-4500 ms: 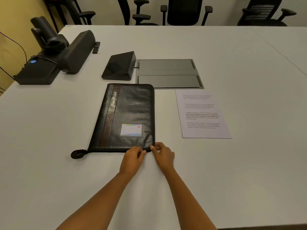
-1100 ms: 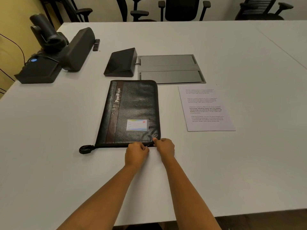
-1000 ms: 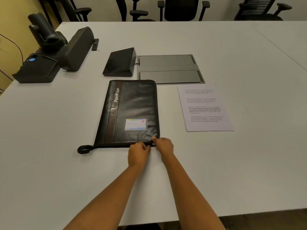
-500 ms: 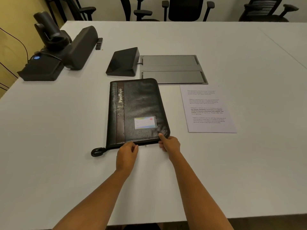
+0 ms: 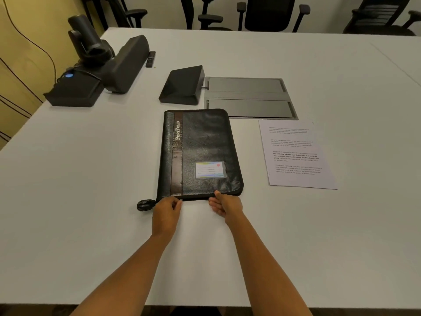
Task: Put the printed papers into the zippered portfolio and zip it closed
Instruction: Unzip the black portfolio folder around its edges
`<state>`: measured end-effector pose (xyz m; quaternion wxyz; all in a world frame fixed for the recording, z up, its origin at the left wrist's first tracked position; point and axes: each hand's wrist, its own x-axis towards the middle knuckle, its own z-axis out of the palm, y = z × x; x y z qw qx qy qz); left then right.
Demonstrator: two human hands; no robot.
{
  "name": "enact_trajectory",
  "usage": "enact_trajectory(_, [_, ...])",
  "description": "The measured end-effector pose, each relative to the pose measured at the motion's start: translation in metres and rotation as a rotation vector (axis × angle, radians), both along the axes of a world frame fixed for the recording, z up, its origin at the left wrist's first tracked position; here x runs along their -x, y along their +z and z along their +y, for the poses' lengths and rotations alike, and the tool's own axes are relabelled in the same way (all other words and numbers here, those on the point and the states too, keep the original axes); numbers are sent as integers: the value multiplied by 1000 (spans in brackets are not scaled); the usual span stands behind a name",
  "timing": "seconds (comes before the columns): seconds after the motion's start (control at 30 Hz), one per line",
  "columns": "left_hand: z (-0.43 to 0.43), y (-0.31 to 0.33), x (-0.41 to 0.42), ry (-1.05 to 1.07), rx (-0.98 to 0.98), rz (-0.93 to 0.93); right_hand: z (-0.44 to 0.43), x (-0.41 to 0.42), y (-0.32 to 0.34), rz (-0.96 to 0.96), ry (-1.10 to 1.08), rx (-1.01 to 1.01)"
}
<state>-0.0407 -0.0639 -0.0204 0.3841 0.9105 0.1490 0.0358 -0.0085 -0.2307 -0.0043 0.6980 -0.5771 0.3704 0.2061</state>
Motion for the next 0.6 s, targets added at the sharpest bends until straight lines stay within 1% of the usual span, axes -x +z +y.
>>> enact_trajectory(0.07, [16,0,3,28,-2,6,0,1,0,-20,15,64])
enact_trajectory(0.1, [23,1,4,36,-7,2,0,2,0,-44,55,155])
enact_trajectory(0.13, [29,1,5,39,-14,-2,-1,4,0,-69,140,317])
enact_trajectory(0.2, [34,2,6,29,-25,-8,-3,9,0,-130,363,780])
enact_trajectory(0.23, [35,2,7,26,-26,-11,-3,11,1,-200,441,987])
enact_trajectory(0.27, [35,2,7,25,-25,-13,-3,12,2,-316,504,1114])
enact_trajectory(0.3, [34,1,7,28,-23,-18,-2,12,3,-465,577,1173])
enact_trajectory(0.33, [34,1,8,32,-21,-21,-1,11,4,-602,703,1194])
enact_trajectory(0.37, [34,1,8,37,-19,-21,0,9,3,-694,873,1206])
enact_trajectory(0.4, [34,0,8,40,-20,-17,3,7,-1,-740,1033,1227])
enact_trajectory(0.43, [34,0,8,40,-21,-16,5,6,-5,-756,1134,1250])
enact_trajectory(0.47, [35,0,7,38,-21,-18,6,3,-8,-759,1174,1276])
enact_trajectory(0.6, [40,0,6,14,-20,-28,9,-6,-9,-748,1267,1371])
